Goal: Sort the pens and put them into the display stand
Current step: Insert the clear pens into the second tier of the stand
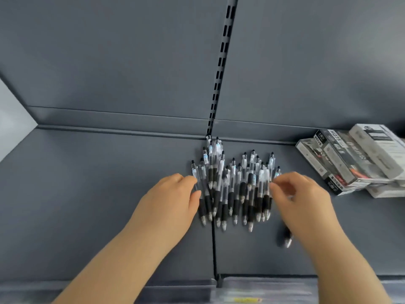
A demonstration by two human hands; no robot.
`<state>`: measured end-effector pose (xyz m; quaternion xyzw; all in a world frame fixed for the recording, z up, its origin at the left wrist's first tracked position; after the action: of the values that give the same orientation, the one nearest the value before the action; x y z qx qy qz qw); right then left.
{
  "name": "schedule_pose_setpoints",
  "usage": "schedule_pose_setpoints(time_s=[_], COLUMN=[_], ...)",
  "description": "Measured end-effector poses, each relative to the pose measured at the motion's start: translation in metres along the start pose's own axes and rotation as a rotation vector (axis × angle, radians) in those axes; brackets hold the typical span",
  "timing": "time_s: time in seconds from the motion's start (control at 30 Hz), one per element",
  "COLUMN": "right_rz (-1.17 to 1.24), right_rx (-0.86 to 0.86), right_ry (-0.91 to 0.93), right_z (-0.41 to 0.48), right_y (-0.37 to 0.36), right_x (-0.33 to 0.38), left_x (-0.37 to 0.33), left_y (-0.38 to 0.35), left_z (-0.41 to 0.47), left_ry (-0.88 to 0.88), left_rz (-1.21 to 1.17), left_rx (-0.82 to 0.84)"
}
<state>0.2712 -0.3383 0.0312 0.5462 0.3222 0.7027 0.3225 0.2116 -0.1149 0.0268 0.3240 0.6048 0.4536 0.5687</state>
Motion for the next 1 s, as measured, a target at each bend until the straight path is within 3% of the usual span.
schedule_pose_setpoints(time_s=[0.23,0.47,0.6,0.77,1.0], right_rz=[-0.388,-0.277,-0.282,-0.177,-0.030], right_rx=[0.300,0.346,0.335,0.298,0.053], right_ry=[-0.155,-0.013,0.004,-0.017,0.103], right_z=[0.021,0.028,0.032,0.038,0.034], right_y=[-0.003,-0.014,-0.016,-0.014,0.001], right_x=[-0.060,-0.044,-0.042,-0.042,0.002], left_x=[-0.014,-0.001,-0.001,-0.003,0.006], left_y=[-0.037,-0.048,-0.048,-0.035,-0.002], left_z=[0.026,0.038,0.040,0.033,0.013], left_ry=[0.310,0.550,0.522,0.473,0.328], left_rz=[0.167,0.219,0.233,0.108,-0.216], left_rx=[0.088,0.193,0.209,0.085,-0.077])
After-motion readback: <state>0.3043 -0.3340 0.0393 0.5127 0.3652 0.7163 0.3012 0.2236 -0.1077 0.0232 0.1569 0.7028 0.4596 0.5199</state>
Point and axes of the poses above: each hand's wrist, its own z-axis towards the middle knuckle, its own y-axis out of the back of the hand, x = y × z, the point moved 7 cm from there along z, towards the middle knuckle, and after that the axes turned 6 degrees about y, right-handed, at the moved point
